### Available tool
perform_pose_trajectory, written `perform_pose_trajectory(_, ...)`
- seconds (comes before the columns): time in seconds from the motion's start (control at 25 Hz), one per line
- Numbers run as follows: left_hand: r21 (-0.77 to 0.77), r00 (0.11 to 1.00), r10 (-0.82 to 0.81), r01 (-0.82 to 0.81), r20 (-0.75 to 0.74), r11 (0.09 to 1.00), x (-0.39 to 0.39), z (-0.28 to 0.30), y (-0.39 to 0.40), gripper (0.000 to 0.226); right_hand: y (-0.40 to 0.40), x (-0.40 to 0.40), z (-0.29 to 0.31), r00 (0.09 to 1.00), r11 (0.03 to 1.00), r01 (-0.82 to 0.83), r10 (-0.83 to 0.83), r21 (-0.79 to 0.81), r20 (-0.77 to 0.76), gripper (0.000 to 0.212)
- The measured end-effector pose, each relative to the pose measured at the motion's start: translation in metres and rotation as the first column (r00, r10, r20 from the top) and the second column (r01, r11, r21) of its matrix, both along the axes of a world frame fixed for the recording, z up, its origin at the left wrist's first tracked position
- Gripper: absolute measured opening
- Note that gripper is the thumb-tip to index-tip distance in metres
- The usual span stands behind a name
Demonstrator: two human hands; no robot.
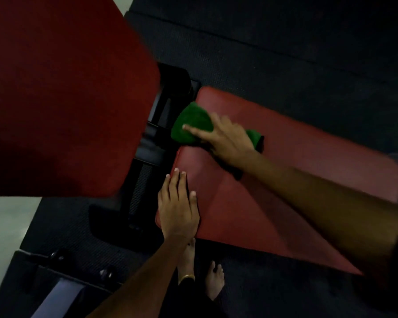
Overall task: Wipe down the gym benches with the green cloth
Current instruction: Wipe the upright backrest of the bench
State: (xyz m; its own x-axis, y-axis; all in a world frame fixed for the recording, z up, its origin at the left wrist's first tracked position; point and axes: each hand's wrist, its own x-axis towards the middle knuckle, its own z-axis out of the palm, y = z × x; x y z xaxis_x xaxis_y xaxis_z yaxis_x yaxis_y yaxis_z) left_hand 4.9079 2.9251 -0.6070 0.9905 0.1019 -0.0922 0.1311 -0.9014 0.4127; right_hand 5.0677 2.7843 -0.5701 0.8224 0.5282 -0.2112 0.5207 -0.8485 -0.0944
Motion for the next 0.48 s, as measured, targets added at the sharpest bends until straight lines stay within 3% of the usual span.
perform_pose_trajectory(0.08, 0.015, 1.000, 0.010, -0.010, 0.022, 1.000, 0.006, -0.004, 0.002, 0.050, -0.009, 0.035, 0.004, 0.970, 0.968, 0.245, -0.245, 0.048, -0.011, 0.057)
perform_pose_trajectory(0.2, 0.024, 0.999, 0.005, -0.006, 0.035, 1.000, 0.005, -0.007, -0.001, 0.050, -0.041, 0.018, 0.001, 0.831, 0.827, 0.551, -0.556, 0.114, 0.016, 0.055)
perform_pose_trajectory(0.36, 0.027, 0.999, 0.010, -0.011, 0.044, 1.000, 0.006, -0.006, -0.004, 0.048, -0.115, -0.039, 0.010, 0.512, 0.511, 0.858, -0.859, 0.045, 0.005, 0.053)
perform_pose_trajectory(0.44, 0.029, 0.998, 0.008, -0.009, 0.064, 1.000, 0.008, -0.008, -0.001, 0.047, -0.100, -0.038, 0.007, 0.358, 0.358, 0.934, -0.934, 0.022, -0.012, 0.054)
perform_pose_trajectory(0.48, 0.026, 0.998, 0.013, -0.014, 0.065, 1.000, 0.007, -0.008, 0.001, 0.047, -0.077, -0.037, 0.004, 0.325, 0.325, 0.946, -0.945, 0.018, -0.030, 0.054)
